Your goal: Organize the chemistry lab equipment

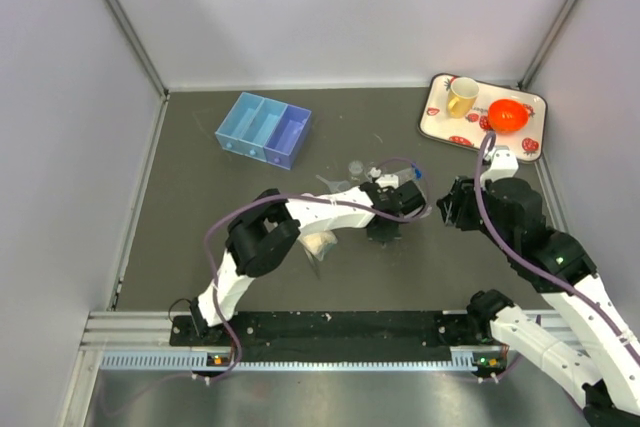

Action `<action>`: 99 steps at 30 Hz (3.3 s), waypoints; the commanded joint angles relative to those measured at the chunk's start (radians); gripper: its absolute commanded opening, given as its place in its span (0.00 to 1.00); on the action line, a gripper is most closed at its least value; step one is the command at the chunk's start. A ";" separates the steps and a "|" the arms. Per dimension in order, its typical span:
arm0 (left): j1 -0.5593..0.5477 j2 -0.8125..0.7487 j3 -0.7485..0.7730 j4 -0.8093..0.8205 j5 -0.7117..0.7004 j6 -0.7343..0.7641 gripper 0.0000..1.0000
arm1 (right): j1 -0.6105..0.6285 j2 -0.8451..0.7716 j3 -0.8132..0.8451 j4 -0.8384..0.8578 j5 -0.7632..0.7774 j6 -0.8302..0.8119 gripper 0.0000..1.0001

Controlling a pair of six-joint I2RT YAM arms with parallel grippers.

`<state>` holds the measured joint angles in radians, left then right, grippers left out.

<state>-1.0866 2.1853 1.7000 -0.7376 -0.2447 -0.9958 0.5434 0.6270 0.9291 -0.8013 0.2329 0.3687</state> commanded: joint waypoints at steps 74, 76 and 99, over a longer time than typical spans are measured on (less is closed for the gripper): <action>0.103 -1.168 -0.740 0.351 0.924 0.678 0.00 | 0.234 0.151 -0.136 0.519 -1.037 0.156 0.04; 0.120 -1.171 -0.732 0.339 0.909 0.680 0.17 | 0.234 0.151 -0.136 0.519 -1.031 0.156 0.00; 0.146 -1.381 -0.749 0.172 0.367 0.651 0.98 | 0.127 0.336 0.128 0.097 0.203 -0.039 0.00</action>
<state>-0.9424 0.8444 0.9794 -0.5629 0.1974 -0.3416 0.7338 0.9478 1.0008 -0.6228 0.0422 0.3645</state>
